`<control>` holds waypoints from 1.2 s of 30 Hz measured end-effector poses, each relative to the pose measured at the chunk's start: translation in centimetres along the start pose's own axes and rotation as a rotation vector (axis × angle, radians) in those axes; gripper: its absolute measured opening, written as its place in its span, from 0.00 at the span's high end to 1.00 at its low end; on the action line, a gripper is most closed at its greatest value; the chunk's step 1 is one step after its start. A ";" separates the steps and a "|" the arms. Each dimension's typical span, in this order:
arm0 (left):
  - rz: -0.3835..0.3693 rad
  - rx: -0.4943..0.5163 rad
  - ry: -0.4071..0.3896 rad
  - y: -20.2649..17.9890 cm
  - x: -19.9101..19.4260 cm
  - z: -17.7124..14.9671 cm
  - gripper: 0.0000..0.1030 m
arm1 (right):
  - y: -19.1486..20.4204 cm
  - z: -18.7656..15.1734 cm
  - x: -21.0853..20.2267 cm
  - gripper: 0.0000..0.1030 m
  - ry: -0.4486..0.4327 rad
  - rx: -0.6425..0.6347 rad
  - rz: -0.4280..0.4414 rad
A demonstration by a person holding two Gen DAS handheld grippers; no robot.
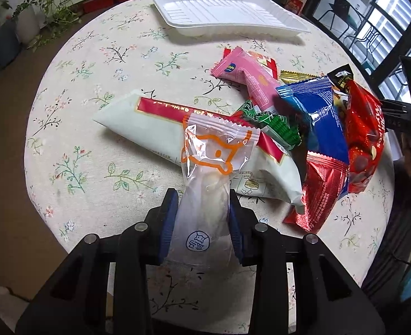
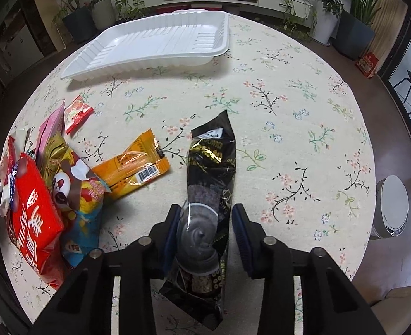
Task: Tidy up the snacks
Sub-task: 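Carry the clear bag and black packet over the white tray with both tools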
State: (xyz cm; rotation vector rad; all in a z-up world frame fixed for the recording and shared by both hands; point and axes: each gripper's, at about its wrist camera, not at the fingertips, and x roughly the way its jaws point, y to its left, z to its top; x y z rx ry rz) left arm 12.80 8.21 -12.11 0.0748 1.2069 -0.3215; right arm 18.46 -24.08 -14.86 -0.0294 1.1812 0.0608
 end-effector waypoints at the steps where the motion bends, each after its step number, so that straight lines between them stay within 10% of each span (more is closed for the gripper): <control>1: 0.004 0.002 0.001 -0.1 0.0 0.0 0.68 | 0.0 0.0 0.0 0.63 0.001 -0.005 0.002; 24: 0.043 -0.046 -0.087 0.0 -1.9 -1.4 0.79 | -1.1 -0.8 -0.5 0.80 -0.037 0.021 0.025; 36: -0.072 -0.118 -0.135 0.6 -5.2 -0.7 0.79 | -2.1 -1.0 -3.6 0.80 -0.090 0.079 0.132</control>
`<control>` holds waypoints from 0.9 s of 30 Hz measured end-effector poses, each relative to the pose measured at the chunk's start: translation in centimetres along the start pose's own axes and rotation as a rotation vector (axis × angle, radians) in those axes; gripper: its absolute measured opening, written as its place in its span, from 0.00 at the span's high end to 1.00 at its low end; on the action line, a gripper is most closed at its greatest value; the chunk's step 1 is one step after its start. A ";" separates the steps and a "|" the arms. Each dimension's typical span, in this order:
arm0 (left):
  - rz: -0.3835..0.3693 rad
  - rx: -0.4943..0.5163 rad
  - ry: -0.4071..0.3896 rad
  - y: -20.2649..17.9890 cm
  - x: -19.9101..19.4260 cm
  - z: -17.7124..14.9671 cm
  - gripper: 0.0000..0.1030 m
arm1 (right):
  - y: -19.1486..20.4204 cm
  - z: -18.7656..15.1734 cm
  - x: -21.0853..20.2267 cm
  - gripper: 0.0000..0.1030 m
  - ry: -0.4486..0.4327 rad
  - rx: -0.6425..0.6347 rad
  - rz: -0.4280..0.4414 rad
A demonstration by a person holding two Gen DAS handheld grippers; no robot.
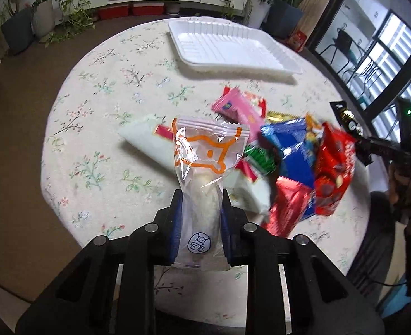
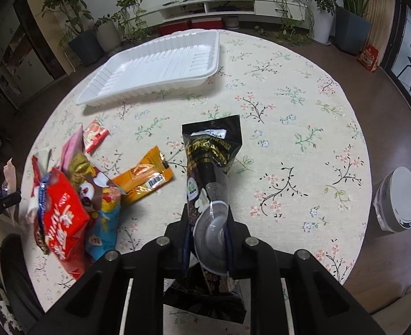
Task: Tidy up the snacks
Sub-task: 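Carry the clear bag and black packet over the white tray with both tools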
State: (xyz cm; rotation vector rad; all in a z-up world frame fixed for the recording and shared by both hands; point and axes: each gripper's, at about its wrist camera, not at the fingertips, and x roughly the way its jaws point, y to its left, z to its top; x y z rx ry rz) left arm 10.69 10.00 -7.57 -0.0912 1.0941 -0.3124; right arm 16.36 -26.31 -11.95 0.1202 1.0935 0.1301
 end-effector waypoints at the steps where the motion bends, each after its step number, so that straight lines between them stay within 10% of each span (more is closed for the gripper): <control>1: -0.007 -0.002 -0.001 -0.1 -0.1 0.3 0.79 | 0.1 0.1 -0.2 0.80 -0.002 0.000 0.009; 16: -0.225 -0.034 -0.019 -2.0 -1.2 7.2 0.79 | 1.1 3.7 -4.1 0.80 -0.030 0.077 0.368; 27: -0.314 -0.027 -0.060 -2.1 0.4 20.8 0.79 | 1.0 15.0 -3.8 0.80 -0.111 0.116 0.536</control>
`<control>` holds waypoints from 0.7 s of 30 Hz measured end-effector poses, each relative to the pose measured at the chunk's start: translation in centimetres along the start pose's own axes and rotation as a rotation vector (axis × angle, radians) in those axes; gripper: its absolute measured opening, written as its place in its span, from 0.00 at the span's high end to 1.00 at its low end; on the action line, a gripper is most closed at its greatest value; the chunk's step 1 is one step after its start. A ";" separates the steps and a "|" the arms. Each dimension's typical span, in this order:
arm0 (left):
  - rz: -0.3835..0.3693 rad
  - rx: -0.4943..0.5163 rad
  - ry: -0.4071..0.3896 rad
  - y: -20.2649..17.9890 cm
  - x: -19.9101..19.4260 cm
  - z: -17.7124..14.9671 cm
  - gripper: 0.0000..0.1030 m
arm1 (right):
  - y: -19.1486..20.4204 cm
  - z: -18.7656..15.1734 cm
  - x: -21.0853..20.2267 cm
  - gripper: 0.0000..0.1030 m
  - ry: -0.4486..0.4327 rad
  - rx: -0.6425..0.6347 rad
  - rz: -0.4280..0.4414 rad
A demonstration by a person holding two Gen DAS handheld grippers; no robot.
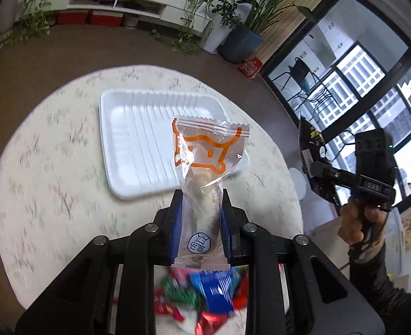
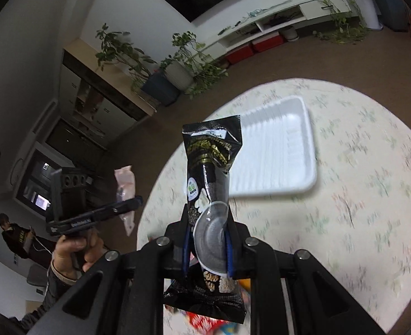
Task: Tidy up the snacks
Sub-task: 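Carry the clear bag and black packet over the white tray with both tools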
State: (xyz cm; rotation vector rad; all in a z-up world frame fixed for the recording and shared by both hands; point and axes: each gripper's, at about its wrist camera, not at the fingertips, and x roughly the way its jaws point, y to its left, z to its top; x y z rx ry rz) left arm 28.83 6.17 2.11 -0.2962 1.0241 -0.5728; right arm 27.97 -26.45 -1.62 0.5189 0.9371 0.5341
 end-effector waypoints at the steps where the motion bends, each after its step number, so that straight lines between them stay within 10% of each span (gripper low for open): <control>1: -0.012 -0.002 0.000 0.1 0.5 0.9 0.79 | 0.0 1.0 0.7 0.80 0.001 0.006 0.021; 8: -0.051 -0.051 0.023 2.0 5.8 7.3 0.79 | -1.5 6.5 7.1 0.80 0.046 0.054 0.116; 21: -0.056 -0.136 0.098 6.2 14.7 7.3 0.79 | -7.2 7.8 16.2 0.80 0.166 0.162 0.103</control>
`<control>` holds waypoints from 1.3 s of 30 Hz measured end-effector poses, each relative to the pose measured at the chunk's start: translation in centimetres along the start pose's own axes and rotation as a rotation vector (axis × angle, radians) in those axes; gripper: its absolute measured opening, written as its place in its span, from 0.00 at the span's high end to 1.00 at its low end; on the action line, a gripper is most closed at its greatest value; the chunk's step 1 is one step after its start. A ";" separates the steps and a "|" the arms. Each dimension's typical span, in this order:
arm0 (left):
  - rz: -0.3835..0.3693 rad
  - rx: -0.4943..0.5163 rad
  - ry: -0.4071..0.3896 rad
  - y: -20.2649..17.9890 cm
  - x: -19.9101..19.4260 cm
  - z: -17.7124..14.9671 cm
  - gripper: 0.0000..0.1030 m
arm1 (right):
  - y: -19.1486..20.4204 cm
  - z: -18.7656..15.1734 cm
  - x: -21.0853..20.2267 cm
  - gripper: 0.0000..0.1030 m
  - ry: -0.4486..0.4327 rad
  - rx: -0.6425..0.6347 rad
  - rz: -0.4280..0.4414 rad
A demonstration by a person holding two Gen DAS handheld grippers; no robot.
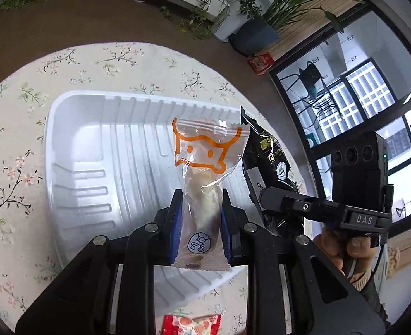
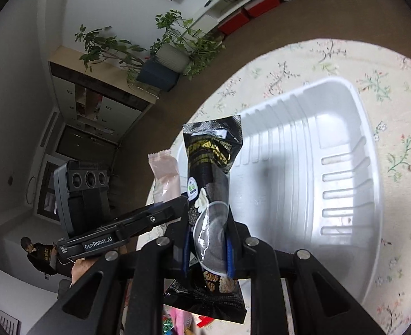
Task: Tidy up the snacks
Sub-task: 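Carry the clear bag and black packet over the white tray with both tools, then open both tools to drop the two packets into the tray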
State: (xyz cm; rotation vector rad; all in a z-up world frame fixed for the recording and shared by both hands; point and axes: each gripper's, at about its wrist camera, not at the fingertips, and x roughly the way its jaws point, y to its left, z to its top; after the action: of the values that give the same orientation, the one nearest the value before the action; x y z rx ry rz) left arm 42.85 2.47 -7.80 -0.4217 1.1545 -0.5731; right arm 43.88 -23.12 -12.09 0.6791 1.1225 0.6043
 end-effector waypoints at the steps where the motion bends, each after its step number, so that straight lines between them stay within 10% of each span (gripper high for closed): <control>1: 0.004 0.000 0.008 0.3 0.5 0.0 0.79 | -0.2 0.1 0.4 0.80 0.008 0.003 -0.007; 21: 0.083 -0.011 0.030 1.6 2.7 -1.5 0.78 | -2.2 0.2 3.1 0.74 0.029 -0.043 -0.228; 34: 0.120 -0.012 0.032 0.4 2.6 -0.7 0.76 | -0.6 -0.6 1.2 0.47 -0.018 -0.063 -0.234; 37: 0.113 -0.014 0.028 0.2 2.7 -0.7 0.69 | -0.2 -0.6 0.2 0.46 -0.035 -0.067 -0.221; 39: 0.120 -0.025 0.005 0.2 2.1 -0.6 0.47 | 0.1 -0.7 -0.6 0.45 -0.051 -0.078 -0.210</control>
State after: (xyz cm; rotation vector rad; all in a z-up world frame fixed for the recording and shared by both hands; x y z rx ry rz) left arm 42.93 1.33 -9.71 -0.3701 1.1846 -0.4556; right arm 42.97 -23.34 -11.86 0.4994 1.1000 0.4471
